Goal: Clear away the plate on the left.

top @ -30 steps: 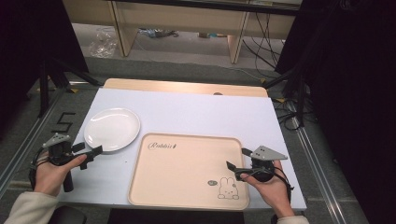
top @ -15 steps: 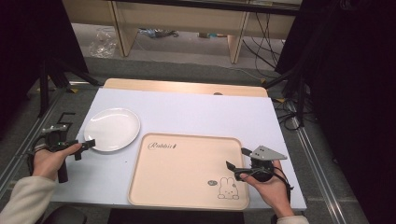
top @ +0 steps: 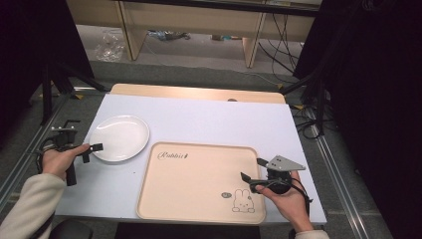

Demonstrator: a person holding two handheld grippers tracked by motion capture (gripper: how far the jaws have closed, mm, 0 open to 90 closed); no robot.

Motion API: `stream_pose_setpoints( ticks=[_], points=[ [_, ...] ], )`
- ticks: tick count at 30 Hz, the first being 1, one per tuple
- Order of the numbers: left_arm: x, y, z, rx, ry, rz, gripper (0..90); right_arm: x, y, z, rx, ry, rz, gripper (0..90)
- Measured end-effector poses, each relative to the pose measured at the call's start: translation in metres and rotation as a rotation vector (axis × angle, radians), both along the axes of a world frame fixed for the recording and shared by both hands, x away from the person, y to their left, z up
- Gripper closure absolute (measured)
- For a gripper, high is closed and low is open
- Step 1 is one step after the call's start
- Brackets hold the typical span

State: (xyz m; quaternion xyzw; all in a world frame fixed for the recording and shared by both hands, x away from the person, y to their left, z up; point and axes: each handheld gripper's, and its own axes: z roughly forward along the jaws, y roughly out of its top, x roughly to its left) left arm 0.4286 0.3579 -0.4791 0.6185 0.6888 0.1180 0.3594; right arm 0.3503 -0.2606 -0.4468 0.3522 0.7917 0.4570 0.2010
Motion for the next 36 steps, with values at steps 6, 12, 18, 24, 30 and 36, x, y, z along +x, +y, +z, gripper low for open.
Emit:
stream_pose_setpoints(
  ticks=[6,12,18,24,30,36],
  points=[
    [0.004,0.002,-0.003,-0.02,0.018,0.023,32.5,0.0,0.0,0.0,0.0,0.0,0.001,21.0],
    [0.006,0.004,-0.004,-0.04,0.033,0.035,36.5,0.0,0.0,0.0,-0.005,-0.004,0.004,21.1],
    [0.009,0.005,-0.005,-0.059,0.059,0.047,40.1,0.001,0.0,-0.001,-0.006,-0.005,0.003,21.1],
    [0.011,0.006,-0.007,-0.099,0.063,0.084,42.7,0.001,0.0,-0.001,-0.003,-0.001,0.004,21.1],
    [0.014,0.008,-0.007,-0.119,0.069,0.097,46.0,0.001,0.0,-0.001,-0.006,-0.003,0.006,21.5],
    [0.017,0.013,-0.008,-0.129,0.094,0.086,50.7,0.001,0.0,-0.001,-0.006,-0.003,0.007,21.7]
  ],
)
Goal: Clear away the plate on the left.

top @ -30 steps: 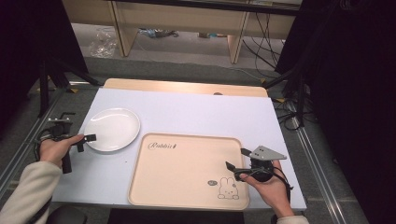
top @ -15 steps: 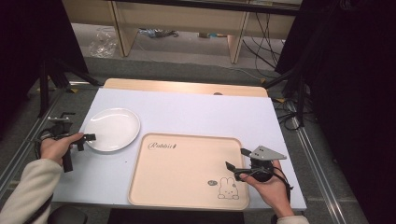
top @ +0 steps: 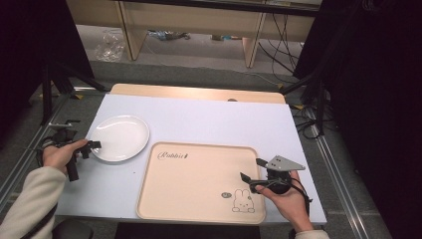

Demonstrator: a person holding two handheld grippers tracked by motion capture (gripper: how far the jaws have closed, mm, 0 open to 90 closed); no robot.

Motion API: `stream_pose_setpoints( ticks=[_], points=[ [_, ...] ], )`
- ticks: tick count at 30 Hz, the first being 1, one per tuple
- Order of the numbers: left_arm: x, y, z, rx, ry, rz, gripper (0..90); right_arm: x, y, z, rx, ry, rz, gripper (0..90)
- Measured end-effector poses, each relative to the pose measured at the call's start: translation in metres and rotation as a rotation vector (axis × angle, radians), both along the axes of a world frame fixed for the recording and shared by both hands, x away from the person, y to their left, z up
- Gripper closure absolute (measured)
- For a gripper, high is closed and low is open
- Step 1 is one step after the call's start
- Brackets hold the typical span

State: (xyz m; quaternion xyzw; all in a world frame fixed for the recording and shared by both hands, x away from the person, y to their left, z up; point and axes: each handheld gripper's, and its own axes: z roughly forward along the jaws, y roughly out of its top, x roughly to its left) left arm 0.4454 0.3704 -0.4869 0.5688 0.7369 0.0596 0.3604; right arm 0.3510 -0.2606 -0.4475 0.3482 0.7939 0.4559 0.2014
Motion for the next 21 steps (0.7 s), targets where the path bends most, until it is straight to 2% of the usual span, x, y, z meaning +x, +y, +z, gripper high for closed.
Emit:
stream_pose_setpoints(
  ticks=[4,6,12,15,18,21],
  points=[
    [0.003,-0.001,-0.0006,-0.034,-0.005,0.03,53.0,-0.0001,0.0002,-0.0001,0.001,0.002,0.003,21.8],
    [0.0042,0.0005,0.0,-0.055,0.014,0.043,53.2,-0.0001,0.0001,-0.0001,-0.002,0.002,0.004,22.0],
    [0.0064,0.0031,-0.0003,-0.086,0.029,0.061,54.5,-0.0002,0.0,0.0,-0.001,0.002,0.004,22.0],
    [0.0068,0.0044,-0.0006,-0.083,0.036,0.058,56.8,-0.0001,0.0001,0.0,0.0,0.002,0.002,22.2],
    [0.0068,0.0057,-0.0014,-0.074,0.038,0.057,64.9,-0.0002,0.0002,0.0,-0.001,0.003,0.002,22.1],
    [0.0061,0.0079,-0.0027,-0.076,0.034,0.05,67.6,-0.0001,0.0001,-0.0001,-0.004,0.004,0.002,22.2]
  ],
)
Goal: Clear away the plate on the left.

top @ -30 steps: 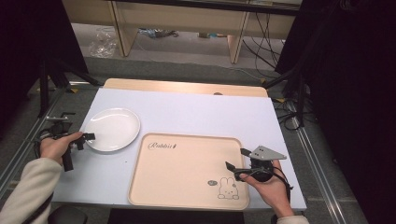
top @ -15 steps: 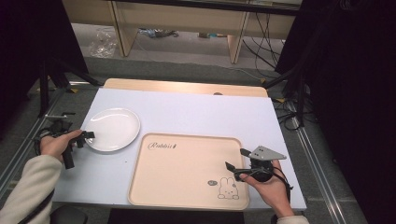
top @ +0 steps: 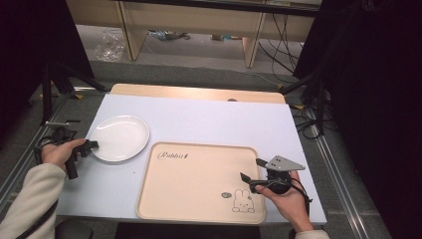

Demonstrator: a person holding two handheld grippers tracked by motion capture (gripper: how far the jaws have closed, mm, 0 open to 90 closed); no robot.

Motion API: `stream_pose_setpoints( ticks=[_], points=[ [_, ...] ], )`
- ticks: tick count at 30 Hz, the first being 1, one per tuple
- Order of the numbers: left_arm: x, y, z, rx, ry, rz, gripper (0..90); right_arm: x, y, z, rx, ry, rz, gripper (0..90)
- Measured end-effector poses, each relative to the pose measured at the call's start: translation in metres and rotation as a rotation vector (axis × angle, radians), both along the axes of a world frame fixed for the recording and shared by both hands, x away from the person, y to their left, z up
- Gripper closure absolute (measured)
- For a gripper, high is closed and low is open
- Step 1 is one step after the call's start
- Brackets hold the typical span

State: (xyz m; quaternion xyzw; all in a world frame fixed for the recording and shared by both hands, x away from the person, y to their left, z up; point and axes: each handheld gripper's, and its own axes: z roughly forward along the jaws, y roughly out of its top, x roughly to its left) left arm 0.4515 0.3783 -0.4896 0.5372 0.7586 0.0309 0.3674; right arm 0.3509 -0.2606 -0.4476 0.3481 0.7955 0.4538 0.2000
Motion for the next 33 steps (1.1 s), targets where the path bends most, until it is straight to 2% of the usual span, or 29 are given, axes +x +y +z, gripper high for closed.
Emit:
stream_pose_setpoints(
  ticks=[2,5,6,8,9,11,21,24,28,33],
  points=[
    [0.0,0.001,-0.002,-0.014,-0.013,-0.001,70.7,0.0,0.0,0.0,0.0,0.0,0.0,22.3],
    [0.0,0.002,-0.002,-0.022,-0.01,0.004,71.3,0.0,0.0,0.0,0.0,-0.001,-0.002,22.3],
    [0.0,0.002,-0.003,-0.031,-0.023,0.008,71.4,0.0,0.0,0.0,-0.001,0.001,0.0,22.3],
    [0.0,0.004,-0.002,-0.02,0.003,-0.014,71.7,0.0,0.0,0.0,0.001,-0.002,0.0,22.3],
    [0.001,0.003,-0.002,-0.03,-0.003,0.012,71.8,0.0,0.0,0.0,0.001,-0.001,0.0,22.3],
    [0.001,0.004,-0.002,-0.039,0.003,0.019,72.1,0.0,0.001,0.0,0.001,0.001,0.0,22.3],
    [0.0,0.007,-0.004,-0.07,-0.003,0.014,74.3,0.0,0.001,0.0,0.001,0.001,0.0,22.4],
    [0.0,0.008,-0.005,-0.084,-0.007,0.021,75.5,0.0,0.0,0.0,0.0,0.001,0.001,22.3],
    [-0.001,0.013,-0.006,-0.125,-0.011,0.024,77.6,0.0,0.0,0.0,0.0,0.001,0.001,22.4],
    [-0.002,0.014,0.0,-0.142,-0.053,0.023,80.3,0.0,0.0,0.0,0.0,0.003,0.001,22.3]
  ],
)
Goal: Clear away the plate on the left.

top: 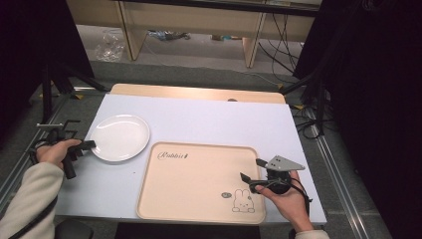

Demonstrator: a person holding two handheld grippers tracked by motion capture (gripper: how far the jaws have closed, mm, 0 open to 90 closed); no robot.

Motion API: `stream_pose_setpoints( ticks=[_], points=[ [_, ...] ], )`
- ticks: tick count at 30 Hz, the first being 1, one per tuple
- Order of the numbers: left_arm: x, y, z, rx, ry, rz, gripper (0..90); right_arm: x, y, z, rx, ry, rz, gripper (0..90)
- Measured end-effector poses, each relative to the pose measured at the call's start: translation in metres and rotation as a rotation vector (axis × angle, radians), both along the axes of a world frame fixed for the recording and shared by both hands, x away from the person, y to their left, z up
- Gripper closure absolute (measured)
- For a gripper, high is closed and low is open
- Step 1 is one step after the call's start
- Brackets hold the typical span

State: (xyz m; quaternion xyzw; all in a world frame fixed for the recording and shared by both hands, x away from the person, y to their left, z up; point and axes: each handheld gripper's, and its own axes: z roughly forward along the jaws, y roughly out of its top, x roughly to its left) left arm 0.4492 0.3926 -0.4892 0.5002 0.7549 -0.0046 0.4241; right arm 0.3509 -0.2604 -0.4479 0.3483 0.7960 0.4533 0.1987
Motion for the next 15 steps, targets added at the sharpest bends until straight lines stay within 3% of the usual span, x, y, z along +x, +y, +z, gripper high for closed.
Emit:
stream_pose_setpoints(
  ticks=[7,10,11,12,15],
  points=[
    [-0.001,-0.004,0.013,-0.022,-0.114,-0.001,84.5,0.0,0.0,0.0,-0.001,-0.001,0.0,22.3],
    [-0.002,-0.005,0.018,-0.024,-0.13,-0.004,85.9,0.0,0.0,0.0,0.0,-0.002,0.0,22.4],
    [-0.002,-0.006,0.018,-0.038,-0.157,-0.003,86.3,0.0,0.0,0.0,0.001,0.0,-0.001,22.3],
    [-0.002,-0.006,0.02,-0.024,-0.143,-0.008,86.5,0.0,0.0,0.0,0.002,0.001,-0.001,22.3],
    [-0.003,-0.006,0.021,-0.028,-0.155,-0.008,86.9,0.0,0.0,0.0,0.0,0.0,0.0,22.3]
  ],
)
